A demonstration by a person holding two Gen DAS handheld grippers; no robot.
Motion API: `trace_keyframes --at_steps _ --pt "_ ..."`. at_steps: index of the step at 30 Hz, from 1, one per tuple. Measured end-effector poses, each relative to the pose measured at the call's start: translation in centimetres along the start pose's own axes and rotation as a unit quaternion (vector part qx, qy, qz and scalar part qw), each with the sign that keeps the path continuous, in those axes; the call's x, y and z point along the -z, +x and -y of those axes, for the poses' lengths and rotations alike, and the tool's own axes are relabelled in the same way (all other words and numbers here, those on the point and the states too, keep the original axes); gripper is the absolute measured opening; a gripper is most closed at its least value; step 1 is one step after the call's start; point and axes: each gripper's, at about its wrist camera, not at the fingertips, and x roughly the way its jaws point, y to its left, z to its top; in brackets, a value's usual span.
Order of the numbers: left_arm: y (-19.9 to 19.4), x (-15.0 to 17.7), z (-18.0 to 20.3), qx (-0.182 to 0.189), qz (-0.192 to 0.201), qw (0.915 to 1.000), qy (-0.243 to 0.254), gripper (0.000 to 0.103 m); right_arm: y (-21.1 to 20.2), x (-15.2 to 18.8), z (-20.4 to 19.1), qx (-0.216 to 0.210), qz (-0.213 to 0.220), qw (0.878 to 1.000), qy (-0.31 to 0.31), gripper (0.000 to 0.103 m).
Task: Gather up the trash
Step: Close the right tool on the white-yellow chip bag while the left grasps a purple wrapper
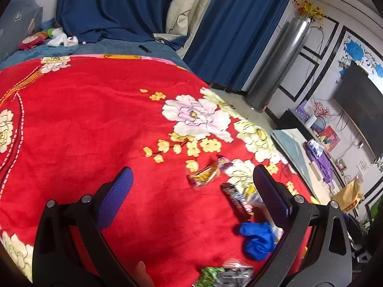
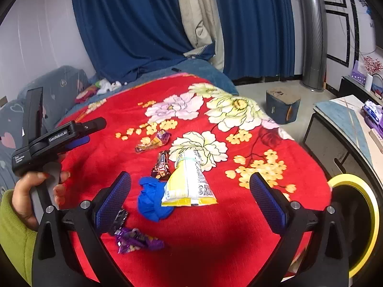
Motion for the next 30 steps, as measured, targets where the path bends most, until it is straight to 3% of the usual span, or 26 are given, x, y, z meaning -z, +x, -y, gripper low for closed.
trace_keyframes --at_steps 3,9,16,18,23,25,30 --pt "0.8 0.1 0.0 -0.023 -0.001 0.9995 0.023 0.086 2.2 -0.3 0.2 -0.006 -0.018 1.000 0.008 0.096" --pt "3.2 0.4 0.6 0.008 -0.035 0.9982 0.048 0.074 5.6 -0.8 0.3 0.007 -0.045 0.999 0.000 0.094" --pt "5.9 1.2 1.6 0.010 -0.068 0.9947 0.077 0.070 8.7 -1.3 1.0 -0.018 -0.087 0.996 0.029 0.076" --pt "6.6 1.2 1.7 0.016 -0.078 0.9937 0.078 0.061 9.5 -1.1 1.1 -0.021 -0.099 0.994 0.029 0.071" --pt "8.2 1.4 2.3 0.021 -0.104 0.9899 0.094 0.057 10.9 -0.4 2.0 -0.053 -0.129 0.989 0.056 0.056" --pt "8.8 1.6 2.5 0.021 -0.112 0.9885 0.099 0.056 11.0 -0.2 2.3 -0.062 -0.132 0.987 0.067 0.048" --pt "9.4 1.9 2.4 0.016 -0.120 0.9875 0.101 0.047 10.4 0.1 2.6 -0.067 -0.122 0.987 0.074 0.043"
